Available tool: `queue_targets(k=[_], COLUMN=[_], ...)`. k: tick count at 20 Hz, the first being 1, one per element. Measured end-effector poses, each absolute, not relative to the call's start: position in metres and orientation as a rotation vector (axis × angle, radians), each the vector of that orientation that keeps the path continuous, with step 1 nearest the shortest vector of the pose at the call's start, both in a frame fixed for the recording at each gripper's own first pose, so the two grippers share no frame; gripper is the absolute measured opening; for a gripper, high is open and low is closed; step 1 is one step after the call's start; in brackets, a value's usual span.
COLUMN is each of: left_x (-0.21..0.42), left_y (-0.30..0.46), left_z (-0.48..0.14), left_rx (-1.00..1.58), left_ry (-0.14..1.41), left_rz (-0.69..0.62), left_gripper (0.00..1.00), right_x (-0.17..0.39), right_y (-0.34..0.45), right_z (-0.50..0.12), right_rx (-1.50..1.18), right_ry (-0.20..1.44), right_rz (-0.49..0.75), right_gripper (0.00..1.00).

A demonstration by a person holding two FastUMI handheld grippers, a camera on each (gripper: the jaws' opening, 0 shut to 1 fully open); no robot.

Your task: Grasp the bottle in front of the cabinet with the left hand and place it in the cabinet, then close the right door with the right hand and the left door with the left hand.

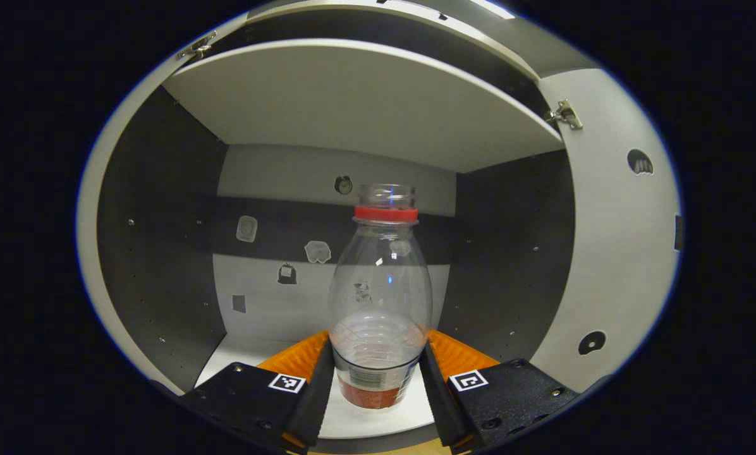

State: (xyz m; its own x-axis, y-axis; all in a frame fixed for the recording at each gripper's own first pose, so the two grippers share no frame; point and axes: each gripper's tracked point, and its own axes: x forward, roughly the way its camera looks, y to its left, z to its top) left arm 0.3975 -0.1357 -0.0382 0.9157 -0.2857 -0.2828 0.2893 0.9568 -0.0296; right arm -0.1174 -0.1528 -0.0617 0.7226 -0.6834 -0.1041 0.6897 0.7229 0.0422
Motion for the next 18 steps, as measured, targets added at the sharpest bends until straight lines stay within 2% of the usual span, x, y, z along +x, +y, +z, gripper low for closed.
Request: queue_targets(k=[3,7,13,18], left_x=[0.424,0.435,0.437,0.44], left_y=[-0.136,-0.133,-0.136,-0.135], left_z=[-0.082,-0.101,-0.111,-0.112], left_rx=[0.036,0.047,0.047,0.033], left_ry=[0.364,0.398,0.412,0.393], left_rz=[-0.275,-0.267,-0.292,-0.296], left_gripper=[0.69,0.7,0.71,0.81], right_x=[-0.132,-0.137,-0.123,-0.12], right_y=[-0.156,-0.155,-0.144,-0.141], right_z=[-0.067,-0.071,-0.07,-0.071], right_rx=[0.107,0.128,0.13,0.106], right_ry=[0.081,0.082,0.073,0.089], right_rz=[-0.84,-0.897,-0.887,-0.877], right_gripper=[0.97,0.97,0.98,0.99])
